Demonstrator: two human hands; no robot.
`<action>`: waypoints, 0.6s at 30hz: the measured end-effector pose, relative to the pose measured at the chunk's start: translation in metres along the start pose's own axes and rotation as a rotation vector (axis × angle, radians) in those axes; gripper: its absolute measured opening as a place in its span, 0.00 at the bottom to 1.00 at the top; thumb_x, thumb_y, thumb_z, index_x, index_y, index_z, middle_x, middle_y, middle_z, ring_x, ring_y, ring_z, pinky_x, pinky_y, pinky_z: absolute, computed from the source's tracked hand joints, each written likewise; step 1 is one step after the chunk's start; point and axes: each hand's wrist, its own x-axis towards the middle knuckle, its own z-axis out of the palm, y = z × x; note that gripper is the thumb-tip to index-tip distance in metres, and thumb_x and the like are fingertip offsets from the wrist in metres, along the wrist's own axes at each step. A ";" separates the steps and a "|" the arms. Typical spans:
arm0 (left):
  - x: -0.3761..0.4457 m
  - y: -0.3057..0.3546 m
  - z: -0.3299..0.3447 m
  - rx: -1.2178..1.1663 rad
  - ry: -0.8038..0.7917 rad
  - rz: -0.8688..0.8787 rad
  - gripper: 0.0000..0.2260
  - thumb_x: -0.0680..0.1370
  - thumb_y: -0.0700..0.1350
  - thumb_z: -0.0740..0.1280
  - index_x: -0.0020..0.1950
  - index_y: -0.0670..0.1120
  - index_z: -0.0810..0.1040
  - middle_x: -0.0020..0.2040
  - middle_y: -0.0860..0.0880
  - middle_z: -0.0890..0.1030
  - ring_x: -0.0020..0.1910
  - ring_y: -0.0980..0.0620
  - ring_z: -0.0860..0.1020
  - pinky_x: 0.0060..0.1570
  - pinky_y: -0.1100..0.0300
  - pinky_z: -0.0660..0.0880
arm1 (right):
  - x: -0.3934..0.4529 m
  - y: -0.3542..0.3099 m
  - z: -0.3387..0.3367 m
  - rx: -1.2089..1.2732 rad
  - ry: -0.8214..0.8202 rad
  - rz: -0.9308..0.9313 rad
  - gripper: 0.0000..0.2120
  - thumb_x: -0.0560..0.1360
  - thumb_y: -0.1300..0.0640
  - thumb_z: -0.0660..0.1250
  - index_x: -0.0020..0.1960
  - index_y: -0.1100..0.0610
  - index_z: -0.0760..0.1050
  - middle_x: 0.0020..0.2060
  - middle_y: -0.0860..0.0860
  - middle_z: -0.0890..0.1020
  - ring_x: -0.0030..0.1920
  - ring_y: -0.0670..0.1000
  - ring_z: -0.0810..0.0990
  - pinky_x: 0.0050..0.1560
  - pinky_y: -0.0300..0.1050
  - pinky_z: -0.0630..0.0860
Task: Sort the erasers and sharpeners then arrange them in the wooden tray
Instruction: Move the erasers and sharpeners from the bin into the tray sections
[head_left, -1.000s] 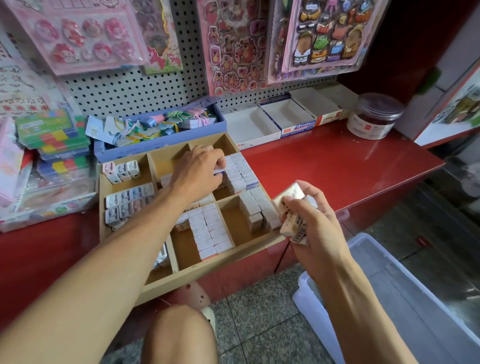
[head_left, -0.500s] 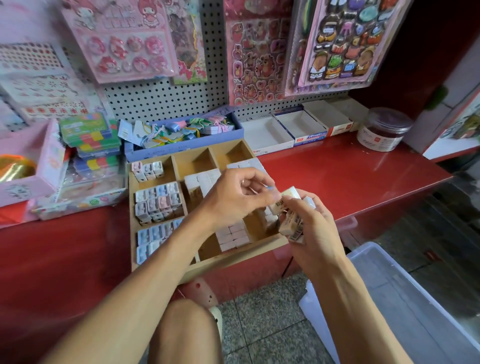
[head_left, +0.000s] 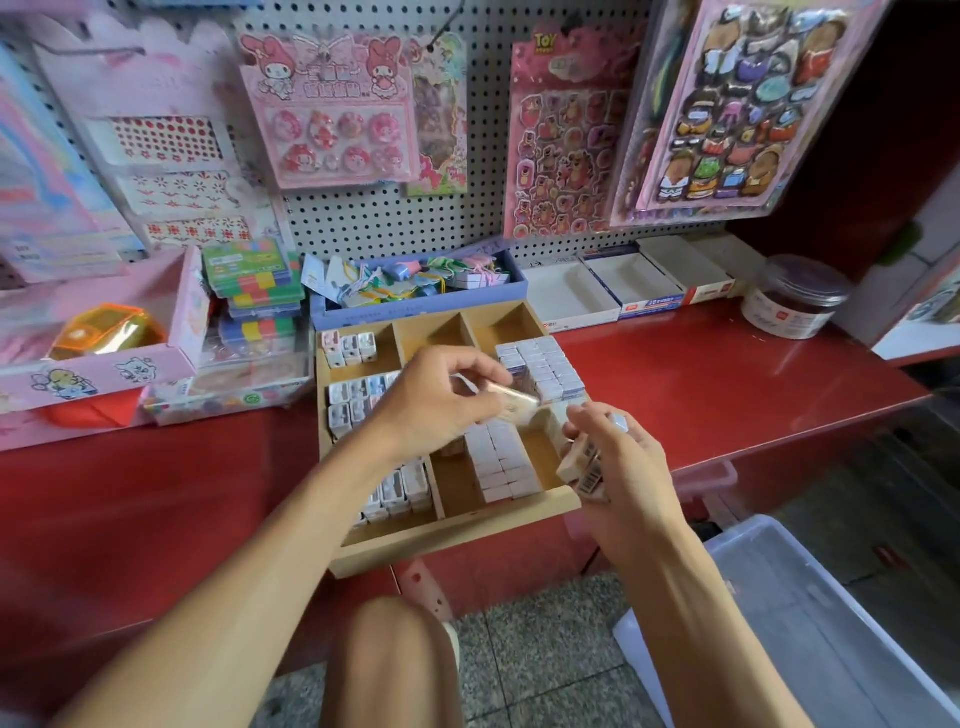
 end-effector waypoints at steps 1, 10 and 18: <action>0.003 -0.005 -0.009 0.088 0.028 -0.001 0.07 0.73 0.37 0.72 0.45 0.49 0.82 0.35 0.53 0.81 0.30 0.58 0.77 0.33 0.65 0.71 | 0.001 0.000 0.000 -0.006 0.023 0.002 0.10 0.75 0.67 0.69 0.38 0.56 0.74 0.35 0.53 0.76 0.35 0.51 0.74 0.36 0.43 0.71; 0.040 -0.040 -0.041 0.645 0.077 0.001 0.07 0.72 0.41 0.73 0.47 0.51 0.79 0.43 0.55 0.78 0.45 0.53 0.76 0.46 0.53 0.76 | 0.012 0.005 0.003 -0.027 0.052 0.042 0.10 0.76 0.64 0.69 0.38 0.55 0.75 0.32 0.52 0.77 0.31 0.48 0.75 0.30 0.40 0.71; 0.051 -0.052 -0.025 0.844 0.036 0.072 0.08 0.73 0.42 0.70 0.45 0.53 0.73 0.45 0.56 0.74 0.44 0.54 0.73 0.38 0.59 0.65 | 0.021 0.005 0.000 -0.039 0.049 0.057 0.10 0.76 0.64 0.69 0.38 0.55 0.75 0.34 0.53 0.77 0.32 0.49 0.76 0.30 0.40 0.72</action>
